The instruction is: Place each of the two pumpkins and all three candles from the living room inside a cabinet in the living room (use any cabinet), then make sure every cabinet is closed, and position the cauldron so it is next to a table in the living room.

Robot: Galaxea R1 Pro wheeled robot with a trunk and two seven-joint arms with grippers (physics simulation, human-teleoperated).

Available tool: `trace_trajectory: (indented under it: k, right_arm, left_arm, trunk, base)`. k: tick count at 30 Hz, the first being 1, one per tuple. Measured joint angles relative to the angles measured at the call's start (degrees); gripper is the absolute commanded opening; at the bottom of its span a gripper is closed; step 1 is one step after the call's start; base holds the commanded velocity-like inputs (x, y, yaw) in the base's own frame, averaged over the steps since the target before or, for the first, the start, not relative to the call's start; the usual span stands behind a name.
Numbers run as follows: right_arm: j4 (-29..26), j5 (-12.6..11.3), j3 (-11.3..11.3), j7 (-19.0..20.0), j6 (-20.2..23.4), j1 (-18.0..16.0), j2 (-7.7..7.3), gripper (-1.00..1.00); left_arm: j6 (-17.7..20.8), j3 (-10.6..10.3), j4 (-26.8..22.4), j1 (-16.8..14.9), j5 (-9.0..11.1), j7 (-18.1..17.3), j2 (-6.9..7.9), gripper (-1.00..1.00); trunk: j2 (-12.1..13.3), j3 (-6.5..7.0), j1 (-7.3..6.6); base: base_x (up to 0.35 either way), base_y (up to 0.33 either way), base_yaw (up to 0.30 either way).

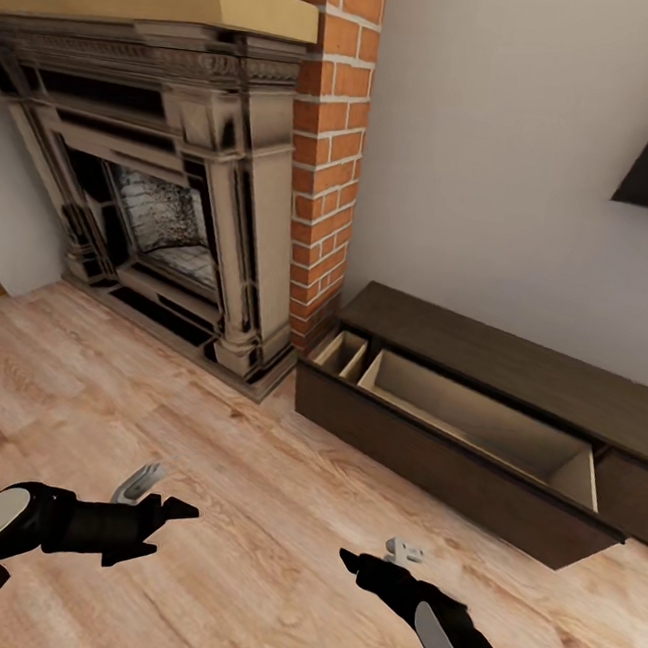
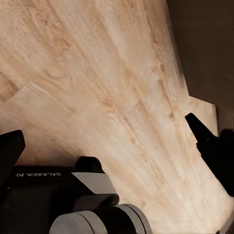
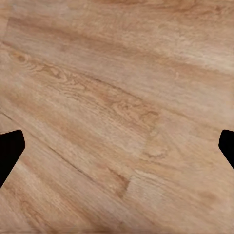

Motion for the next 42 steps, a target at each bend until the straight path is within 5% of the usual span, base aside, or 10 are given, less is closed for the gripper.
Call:
trace_trajectory:
  k: [12, 15, 17, 18, 21, 24, 28, 32, 36, 42]
  right_arm:
    - [0.1, 2.7, 0.7, -0.3, 0.6, 0.0, 0.06, 1.0]
    - [0.3, 3.3, 0.7, -1.3, 0.7, 0.0, 0.06, 1.0]
    - [0.8, 3.8, 0.7, -2.2, 0.6, 0.0, 0.1, 1.0]
    - [1.8, 4.2, 0.7, -2.8, 0.4, 0.0, 0.12, 1.0]
    - [3.2, 5.2, 0.7, -3.4, 0.1, 0.0, 0.08, 1.0]
    - [3.6, 5.9, 0.6, -3.6, -0.1, 0.0, 0.07, 1.0]
    - [4.1, 6.6, 0.6, -3.7, -0.5, 0.0, 0.07, 1.0]
    - [4.1, 6.7, 0.7, -3.3, -0.5, 0.0, 0.06, 1.0]
    - [4.1, 6.7, 0.6, -2.7, 0.4, 0.0, 0.06, 1.0]
    - [4.1, 6.7, 0.7, -2.1, 1.0, 0.0, 0.13, 1.0]
  left_arm:
    - [-2.6, -0.4, 6.3, -0.8, -0.6, 7.6, -5.63, 1.0]
    - [-2.7, -0.4, 10.0, -0.8, -6.4, 7.9, -5.94, 1.0]
    - [-3.1, -0.1, 13.3, -0.8, -12.4, 7.5, -6.49, 1.0]
    - [-4.2, 0.1, 16.2, -0.8, -18.2, 6.9, -7.69, 1.0]
    - [-9.4, 0.1, 23.3, -0.8, -27.6, 4.9, -9.77, 1.0]
    - [-15.9, -0.2, 29.4, -0.8, -33.1, 1.0, -10.53, 1.0]
    - [-24.2, -0.3, 38.9, -0.8, -40.9, -8.5, -11.72, 1.0]
    - [-28.4, -0.2, 42.8, -0.8, -43.3, -12.7, -11.95, 1.0]
    - [-32.9, -0.5, 43.8, -0.8, -43.7, -14.0, -11.99, 1.0]
    - [-34.5, -0.4, 44.2, -0.8, -43.8, -14.4, -12.14, 1.0]
  trunk:
    - [0.0, 0.0, 0.0]
    - [0.0, 0.0, 0.0]
    - [0.0, 0.0, 0.0]
    - [0.0, 0.0, 0.0]
    - [0.0, 0.0, 0.0]
    - [0.0, 0.0, 0.0]
    - [0.0, -0.03, 0.0]
    - [0.0, -0.15, 0.0]
    - [0.0, -0.34, 0.0]
    - [0.0, -0.68, 0.0]
  base:
    - [0.001, 0.0, 0.278]
    - [0.0, 0.0, 0.278]
    - [0.0, 0.0, 0.278]
    - [0.0, 0.0, 0.278]
    - [0.0, 0.0, 0.278]
    - [0.0, 0.0, 0.278]
    - [0.0, 0.0, 0.278]
    - [0.0, 0.0, 0.266]
    - [0.0, 0.0, 0.241]
    - [0.0, 0.0, 0.229]
